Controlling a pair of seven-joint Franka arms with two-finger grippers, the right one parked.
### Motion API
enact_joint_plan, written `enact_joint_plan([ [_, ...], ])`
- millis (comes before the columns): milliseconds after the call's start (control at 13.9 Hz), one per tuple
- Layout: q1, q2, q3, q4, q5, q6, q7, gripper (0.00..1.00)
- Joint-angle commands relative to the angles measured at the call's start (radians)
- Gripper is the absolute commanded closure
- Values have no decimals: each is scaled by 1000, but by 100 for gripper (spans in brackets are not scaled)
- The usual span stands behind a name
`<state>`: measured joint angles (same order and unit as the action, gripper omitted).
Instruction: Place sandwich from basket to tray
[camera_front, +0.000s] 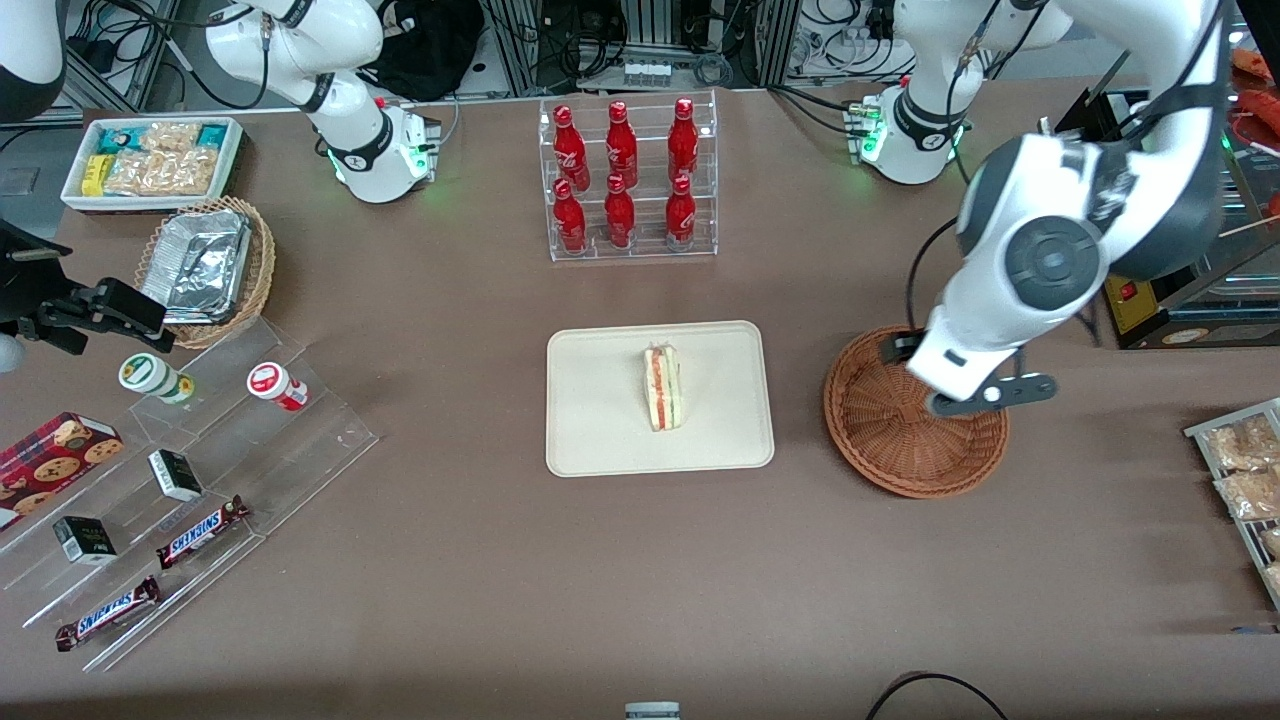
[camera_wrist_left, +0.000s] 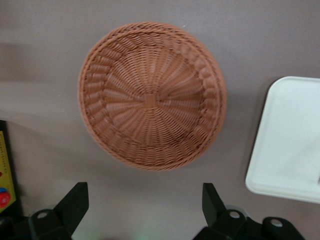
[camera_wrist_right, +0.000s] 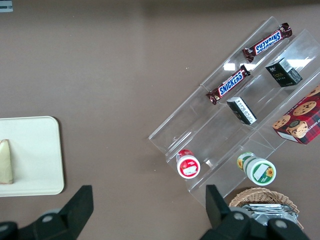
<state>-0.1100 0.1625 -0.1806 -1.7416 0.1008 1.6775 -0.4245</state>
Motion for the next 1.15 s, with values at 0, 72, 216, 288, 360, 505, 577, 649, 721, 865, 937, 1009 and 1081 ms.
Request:
enact_joint_plan([
  [0, 53, -106, -13, -64, -29, -57, 131, 0],
  [72, 55, -122, -10, -64, -29, -86, 179, 0],
  [216, 84, -158, -8, -61, -29, -122, 231, 0],
  [288, 99, -165, -10, -53, -29, -137, 254, 0],
  [360, 104, -172, -7, -36, -29, -151, 289, 0],
  [505, 104, -188, 47, -9, -30, -174, 323, 0],
  [577, 102, -198, 68, 0, -30, -174, 326, 0],
  [649, 102, -199, 85, 14, -30, -176, 332, 0],
  [721, 102, -199, 105, 28, -30, -176, 342, 0],
  [865, 93, -199, 138, 53, -30, -180, 365, 0],
  [937, 93, -199, 145, 68, -32, -203, 363, 0],
  [1009, 93, -199, 148, 95, -39, -241, 363, 0],
  [1081, 93, -199, 148, 109, -52, -258, 362, 0],
])
